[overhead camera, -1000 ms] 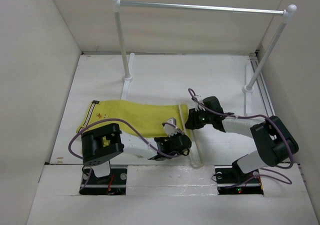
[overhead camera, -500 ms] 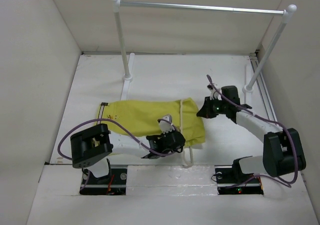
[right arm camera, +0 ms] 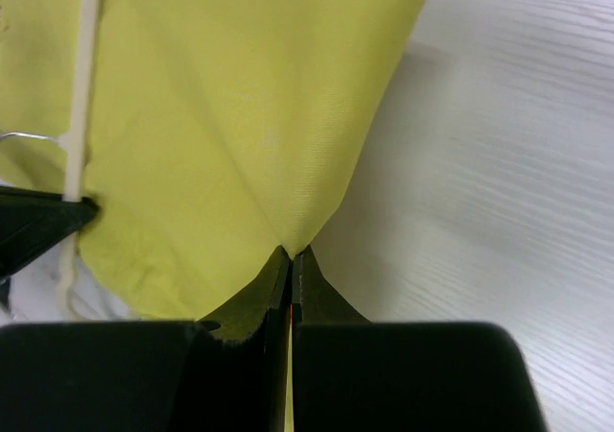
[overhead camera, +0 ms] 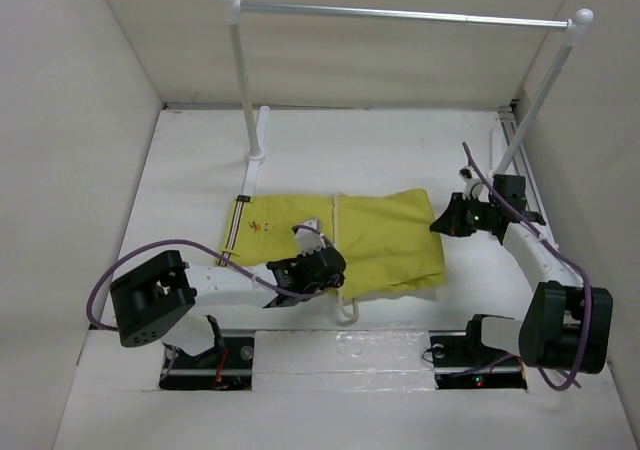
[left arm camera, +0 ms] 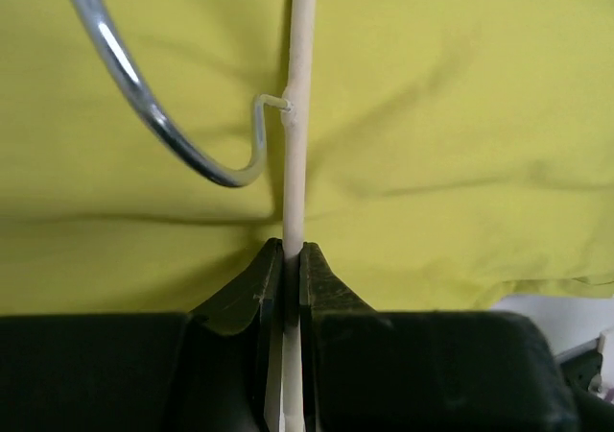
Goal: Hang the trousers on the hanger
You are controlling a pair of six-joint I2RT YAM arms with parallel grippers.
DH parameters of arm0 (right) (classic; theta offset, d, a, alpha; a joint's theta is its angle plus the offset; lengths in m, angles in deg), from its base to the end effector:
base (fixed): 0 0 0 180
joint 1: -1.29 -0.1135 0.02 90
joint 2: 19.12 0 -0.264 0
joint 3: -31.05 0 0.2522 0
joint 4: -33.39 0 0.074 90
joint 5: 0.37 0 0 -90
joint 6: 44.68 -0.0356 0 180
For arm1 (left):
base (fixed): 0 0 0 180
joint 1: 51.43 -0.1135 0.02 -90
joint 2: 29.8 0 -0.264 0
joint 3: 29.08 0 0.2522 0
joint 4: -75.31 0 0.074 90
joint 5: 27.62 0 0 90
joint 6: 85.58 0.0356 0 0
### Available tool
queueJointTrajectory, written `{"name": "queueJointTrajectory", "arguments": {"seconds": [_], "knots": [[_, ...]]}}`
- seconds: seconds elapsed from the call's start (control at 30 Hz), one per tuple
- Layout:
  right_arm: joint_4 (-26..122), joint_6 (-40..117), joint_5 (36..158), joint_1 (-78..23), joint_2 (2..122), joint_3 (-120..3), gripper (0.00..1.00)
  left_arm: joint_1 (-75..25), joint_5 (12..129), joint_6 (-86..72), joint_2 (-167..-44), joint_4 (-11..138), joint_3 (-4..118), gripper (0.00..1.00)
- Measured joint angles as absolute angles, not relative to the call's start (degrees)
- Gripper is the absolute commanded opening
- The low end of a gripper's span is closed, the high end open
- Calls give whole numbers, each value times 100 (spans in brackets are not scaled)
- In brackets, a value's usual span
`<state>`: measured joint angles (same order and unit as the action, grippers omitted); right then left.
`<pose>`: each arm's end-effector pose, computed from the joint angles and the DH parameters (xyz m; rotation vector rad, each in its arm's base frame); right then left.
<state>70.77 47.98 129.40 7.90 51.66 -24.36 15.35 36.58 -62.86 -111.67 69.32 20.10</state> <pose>0.2387 -0.0047 0.2153 -0.2041 2.3444 0.7785 0.1237 -0.2491 0.1724 -0.2603 2.2748 -0.8033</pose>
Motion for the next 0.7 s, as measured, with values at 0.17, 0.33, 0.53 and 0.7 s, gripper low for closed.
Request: {"name": "queueJointTrajectory", "arguments": {"seconds": [0.17,0.33,0.53,0.7], "knots": [[7219,4955,13023,1208,5129,-2436,0,1332,3671,-5993,-10946,6895,1814,0],[7224,5045,13065,1277,5402,-2436,0,1314,3669,-5580,-10900,6878,1816,0],[7117,5047,12997,1293,5704,-2436,0,1297,3632,-5113,-10907,6714,2052,0],[6797,4999,12947,1277,6054,-2436,0,1292,3583,-4756,-10953,6611,2371,0]]}}
